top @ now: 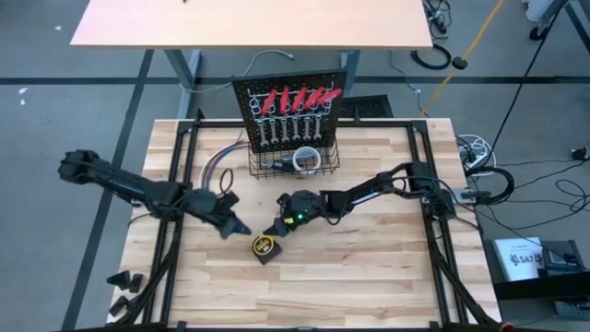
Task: Hang tools onto peg board
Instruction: Hang the measuring tape on the peg board
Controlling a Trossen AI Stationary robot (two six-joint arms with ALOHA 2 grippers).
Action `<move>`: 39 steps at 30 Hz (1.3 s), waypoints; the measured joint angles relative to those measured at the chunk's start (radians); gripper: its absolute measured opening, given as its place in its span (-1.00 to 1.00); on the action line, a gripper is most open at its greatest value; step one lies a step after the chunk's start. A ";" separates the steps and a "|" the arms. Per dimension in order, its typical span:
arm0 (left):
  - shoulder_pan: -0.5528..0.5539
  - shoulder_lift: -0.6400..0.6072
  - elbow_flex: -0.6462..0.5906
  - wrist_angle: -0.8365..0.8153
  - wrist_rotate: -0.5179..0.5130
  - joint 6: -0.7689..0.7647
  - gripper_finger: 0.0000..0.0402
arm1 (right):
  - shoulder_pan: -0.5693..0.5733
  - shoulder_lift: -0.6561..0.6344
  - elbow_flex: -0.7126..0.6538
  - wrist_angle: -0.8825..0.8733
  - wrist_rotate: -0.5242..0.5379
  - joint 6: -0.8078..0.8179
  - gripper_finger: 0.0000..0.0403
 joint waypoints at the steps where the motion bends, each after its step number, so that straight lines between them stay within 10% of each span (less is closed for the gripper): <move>1: -0.033 -0.003 0.000 -0.011 -0.009 -0.010 -0.37 | 0.002 0.000 0.000 -0.028 0.001 -0.001 0.25; 14: -0.310 0.250 -0.002 0.016 -0.167 0.023 -0.37 | -0.004 -0.001 0.000 -0.168 0.189 -0.115 0.25; 39: -0.331 0.547 -0.003 0.290 -0.180 0.160 -0.37 | 0.026 -0.005 0.002 -0.312 0.020 0.062 0.25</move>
